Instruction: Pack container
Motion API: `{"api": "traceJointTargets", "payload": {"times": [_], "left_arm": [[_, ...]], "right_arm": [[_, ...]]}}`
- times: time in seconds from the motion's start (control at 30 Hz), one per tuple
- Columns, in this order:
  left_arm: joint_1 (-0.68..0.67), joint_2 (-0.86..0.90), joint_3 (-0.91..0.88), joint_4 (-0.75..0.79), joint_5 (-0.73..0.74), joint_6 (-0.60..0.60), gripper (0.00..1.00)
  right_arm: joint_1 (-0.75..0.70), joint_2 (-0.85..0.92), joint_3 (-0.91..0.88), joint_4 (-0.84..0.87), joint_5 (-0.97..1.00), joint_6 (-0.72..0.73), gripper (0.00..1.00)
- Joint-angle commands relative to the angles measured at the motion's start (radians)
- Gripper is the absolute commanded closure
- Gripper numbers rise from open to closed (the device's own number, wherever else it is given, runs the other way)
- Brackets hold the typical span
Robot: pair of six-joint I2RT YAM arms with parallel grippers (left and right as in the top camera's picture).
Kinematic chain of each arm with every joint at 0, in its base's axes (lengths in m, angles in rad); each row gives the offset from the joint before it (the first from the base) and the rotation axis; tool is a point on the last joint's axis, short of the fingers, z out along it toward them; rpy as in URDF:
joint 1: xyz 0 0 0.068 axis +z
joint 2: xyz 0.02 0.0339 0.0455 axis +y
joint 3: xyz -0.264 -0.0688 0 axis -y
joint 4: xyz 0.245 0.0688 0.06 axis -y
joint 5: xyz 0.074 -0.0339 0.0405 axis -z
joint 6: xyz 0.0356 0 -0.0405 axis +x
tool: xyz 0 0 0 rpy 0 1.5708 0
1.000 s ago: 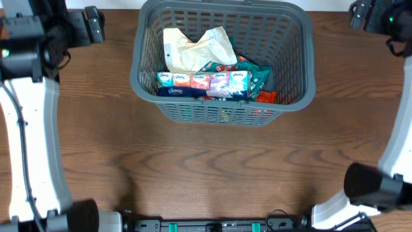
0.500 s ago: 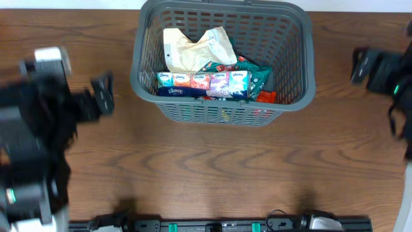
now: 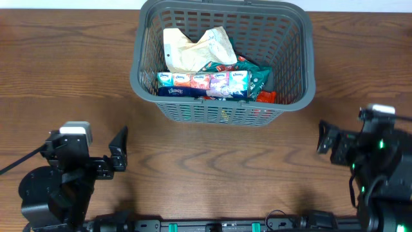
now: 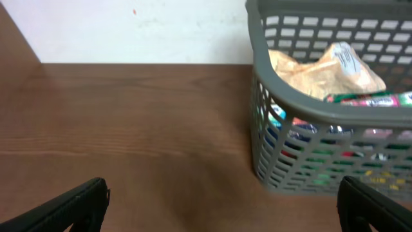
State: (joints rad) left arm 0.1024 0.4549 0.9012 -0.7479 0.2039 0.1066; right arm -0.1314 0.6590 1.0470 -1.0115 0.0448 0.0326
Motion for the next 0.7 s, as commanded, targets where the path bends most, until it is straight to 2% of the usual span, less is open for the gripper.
{"api": "traceJointTargets", "payload": {"times": [0.0, 0.67], "left_arm": [[-0.004, -0.008, -0.006, -0.004, 0.024, 0.024, 0.01], [-0.004, -0.006, -0.006, -0.007, 0.024, 0.024, 0.01]], "right_arm": [[0.008, -0.068, -0.034, 0.008, 0.011, -0.019, 0.01], [0.008, -0.085, -0.054, -0.179, 0.015, -0.019, 0.01]]}}
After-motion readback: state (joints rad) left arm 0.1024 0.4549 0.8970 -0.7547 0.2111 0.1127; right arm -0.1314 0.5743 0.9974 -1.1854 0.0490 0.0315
